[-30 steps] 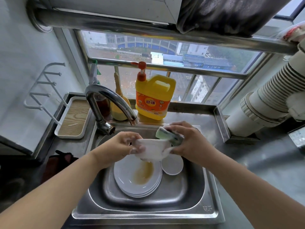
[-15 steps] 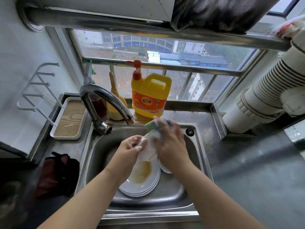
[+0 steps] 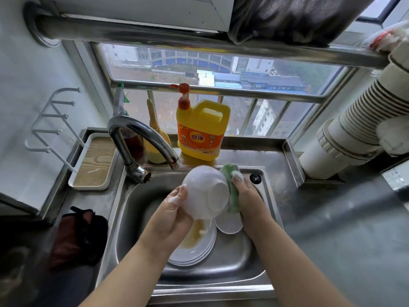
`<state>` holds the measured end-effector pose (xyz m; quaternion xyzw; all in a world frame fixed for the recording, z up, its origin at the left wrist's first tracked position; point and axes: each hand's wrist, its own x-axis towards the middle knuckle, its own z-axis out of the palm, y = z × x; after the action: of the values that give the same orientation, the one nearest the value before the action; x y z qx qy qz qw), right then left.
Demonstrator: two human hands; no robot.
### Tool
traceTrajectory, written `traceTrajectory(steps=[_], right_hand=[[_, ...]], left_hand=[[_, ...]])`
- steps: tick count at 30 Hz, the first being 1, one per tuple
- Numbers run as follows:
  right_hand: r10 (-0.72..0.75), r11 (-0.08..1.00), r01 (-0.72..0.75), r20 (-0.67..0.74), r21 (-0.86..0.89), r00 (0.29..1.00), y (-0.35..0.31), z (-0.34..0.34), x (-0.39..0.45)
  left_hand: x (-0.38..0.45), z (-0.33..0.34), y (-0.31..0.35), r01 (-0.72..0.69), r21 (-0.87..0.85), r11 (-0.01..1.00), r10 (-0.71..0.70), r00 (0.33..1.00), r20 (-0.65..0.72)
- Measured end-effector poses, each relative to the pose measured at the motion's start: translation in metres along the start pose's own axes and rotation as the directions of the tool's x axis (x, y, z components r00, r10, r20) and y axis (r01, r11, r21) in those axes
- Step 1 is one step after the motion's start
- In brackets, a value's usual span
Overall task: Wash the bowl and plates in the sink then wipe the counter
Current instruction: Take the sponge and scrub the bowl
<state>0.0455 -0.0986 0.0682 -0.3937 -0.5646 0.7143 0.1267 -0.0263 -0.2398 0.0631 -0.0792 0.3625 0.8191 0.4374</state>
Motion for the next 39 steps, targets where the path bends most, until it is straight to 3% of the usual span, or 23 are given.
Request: traceTrajectory(steps=[2, 4, 6, 8, 11, 13, 17, 18, 19, 21, 23, 25, 26, 28, 30, 32, 34, 35, 38, 39], right_hand=[[-0.016, 0.991, 0.030, -0.110, 0.127, 0.994, 0.015, 0.005, -0.009], [-0.084, 0.996, 0.081, -0.270, -0.022, 0.959, 0.030, 0.015, -0.021], [-0.270, 0.952, 0.197, -0.341, -0.233, 0.900, 0.044, 0.026, -0.041], [-0.442, 0.828, 0.288, -0.243, -0.481, 0.863, 0.050, 0.036, -0.057], [-0.629, 0.378, 0.349, 0.039, -0.857, 0.777, 0.040, 0.041, -0.056], [-0.684, 0.199, 0.410, 0.174, -0.890, 0.709, 0.028, 0.039, -0.043], [-0.832, 0.043, 0.593, 0.300, -0.804, 0.467, 0.041, 0.029, -0.041], [-0.862, 0.077, 0.624, 0.263, -0.778, 0.434, 0.050, 0.025, -0.045], [-0.875, 0.174, 0.648, 0.186, -0.742, 0.448, 0.059, 0.023, -0.050], [-0.816, 0.439, 0.614, -0.004, -0.656, 0.578, 0.066, 0.023, -0.057], [-0.635, 0.708, 0.489, -0.155, -0.511, 0.757, 0.052, 0.019, -0.046], [-0.414, 0.855, 0.320, -0.163, -0.408, 0.896, 0.031, 0.006, -0.021], [-0.370, 0.846, 0.288, -0.104, -0.449, 0.923, 0.019, 0.000, -0.010], [-0.431, 0.667, 0.370, 0.070, -0.647, 0.900, 0.001, -0.005, -0.006], [-0.536, 0.408, 0.514, 0.259, -0.754, 0.804, -0.002, 0.003, -0.018], [-0.660, 0.273, 0.617, 0.323, -0.738, 0.678, 0.011, 0.008, -0.033], [-0.737, 0.329, 0.655, 0.250, -0.680, 0.629, 0.032, 0.000, -0.035], [-0.737, 0.380, 0.647, 0.206, -0.661, 0.643, 0.038, -0.005, -0.031], [-0.606, 0.579, 0.502, 0.073, -0.642, 0.792, 0.037, -0.004, -0.011], [-0.568, 0.600, 0.449, 0.043, -0.662, 0.822, 0.033, 0.001, -0.007]], left_hand=[[-0.002, 0.007, -0.004, -0.005, -0.128, 0.992, 0.003, 1.000, -0.014], [0.000, 0.011, -0.013, -0.012, -0.170, 0.985, -0.005, 0.995, -0.099], [0.001, 0.014, -0.021, 0.011, -0.172, 0.985, -0.039, 0.987, -0.157], [0.000, 0.013, -0.029, 0.068, -0.120, 0.990, -0.087, 0.982, -0.165], [-0.004, 0.016, -0.032, 0.115, -0.032, 0.993, -0.119, 0.982, -0.149], [-0.002, 0.020, -0.025, 0.101, -0.036, 0.994, -0.106, 0.979, -0.176], [0.004, 0.025, 0.004, 0.151, -0.183, 0.972, -0.177, 0.975, -0.138], [0.004, 0.024, 0.007, 0.164, -0.216, 0.963, -0.198, 0.969, -0.150], [0.004, 0.023, 0.008, 0.157, -0.240, 0.958, -0.201, 0.965, -0.171], [0.003, 0.018, 0.004, 0.122, -0.242, 0.963, -0.172, 0.965, -0.196], [-0.001, 0.014, -0.004, 0.093, -0.203, 0.975, -0.133, 0.972, -0.195], [-0.005, 0.009, -0.011, 0.063, -0.136, 0.989, -0.089, 0.978, -0.191], [-0.007, 0.007, -0.013, 0.055, -0.107, 0.993, -0.075, 0.979, -0.192], [-0.005, 0.005, -0.012, 0.038, -0.071, 0.997, -0.051, 0.982, -0.180], [0.001, 0.004, -0.008, 0.001, -0.078, 0.997, -0.014, 0.986, -0.164], [0.006, 0.004, -0.004, -0.034, -0.119, 0.992, 0.016, 0.989, -0.149], [0.005, 0.003, -0.004, -0.035, -0.123, 0.992, 0.016, 0.988, -0.153], [0.003, 0.003, -0.007, -0.023, -0.119, 0.993, 0.003, 0.986, -0.165], [0.002, -0.002, -0.024, 0.024, -0.125, 0.992, -0.050, 0.978, -0.204], [0.003, -0.003, -0.028, 0.035, -0.105, 0.994, -0.057, 0.976, -0.209]])
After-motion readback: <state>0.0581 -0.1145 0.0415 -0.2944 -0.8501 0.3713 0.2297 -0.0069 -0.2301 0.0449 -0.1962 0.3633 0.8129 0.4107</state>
